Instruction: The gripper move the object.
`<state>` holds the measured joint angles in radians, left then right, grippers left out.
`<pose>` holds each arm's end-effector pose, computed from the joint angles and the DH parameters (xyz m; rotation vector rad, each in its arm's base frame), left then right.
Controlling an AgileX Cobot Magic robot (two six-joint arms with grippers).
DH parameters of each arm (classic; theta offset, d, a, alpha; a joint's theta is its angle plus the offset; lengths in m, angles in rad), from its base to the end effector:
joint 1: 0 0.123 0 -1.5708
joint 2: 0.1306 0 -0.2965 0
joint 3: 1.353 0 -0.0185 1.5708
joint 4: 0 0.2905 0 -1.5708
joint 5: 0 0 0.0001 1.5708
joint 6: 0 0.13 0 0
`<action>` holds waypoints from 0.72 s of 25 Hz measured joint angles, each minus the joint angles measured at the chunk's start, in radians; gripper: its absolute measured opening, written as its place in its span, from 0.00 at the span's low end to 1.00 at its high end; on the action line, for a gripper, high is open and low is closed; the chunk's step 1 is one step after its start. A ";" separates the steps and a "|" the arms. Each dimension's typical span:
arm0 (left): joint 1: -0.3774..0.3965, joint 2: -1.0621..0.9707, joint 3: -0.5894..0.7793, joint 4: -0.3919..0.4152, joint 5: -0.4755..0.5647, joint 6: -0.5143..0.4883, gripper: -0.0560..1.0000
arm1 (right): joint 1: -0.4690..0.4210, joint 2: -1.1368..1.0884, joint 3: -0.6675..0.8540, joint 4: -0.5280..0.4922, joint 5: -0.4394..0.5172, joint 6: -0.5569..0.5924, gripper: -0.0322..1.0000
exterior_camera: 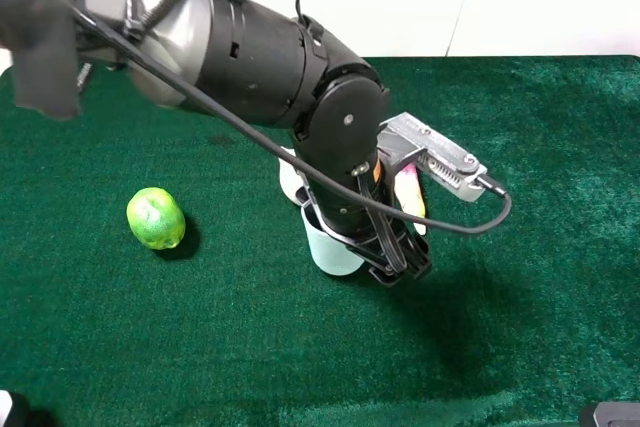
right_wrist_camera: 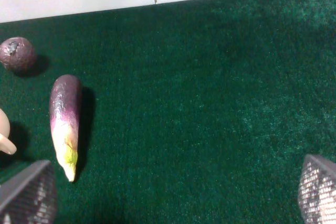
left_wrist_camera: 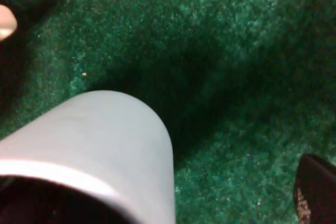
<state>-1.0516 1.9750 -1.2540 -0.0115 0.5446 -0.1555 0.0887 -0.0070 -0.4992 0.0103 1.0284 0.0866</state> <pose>0.2205 -0.3874 0.1008 1.2041 2.5332 -0.3255 0.0538 0.0059 0.2825 -0.0024 2.0079 0.1243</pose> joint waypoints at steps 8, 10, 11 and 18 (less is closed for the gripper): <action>0.000 -0.042 -0.009 -0.018 0.023 0.000 0.88 | 0.000 0.000 0.000 0.001 0.000 0.000 0.70; 0.000 -0.055 -0.027 -0.019 0.050 -0.001 0.88 | 0.000 0.000 0.000 0.002 0.000 0.000 0.70; 0.000 -0.055 -0.027 -0.019 0.050 -0.001 0.88 | 0.000 0.000 0.000 0.004 0.000 0.000 0.70; -0.001 -0.094 -0.121 -0.016 0.197 -0.001 0.88 | 0.000 0.000 0.000 0.004 0.000 0.000 0.70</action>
<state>-1.0526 1.8813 -1.3752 -0.0276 0.7415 -0.1562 0.0887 -0.0070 -0.4992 0.0143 1.0284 0.0866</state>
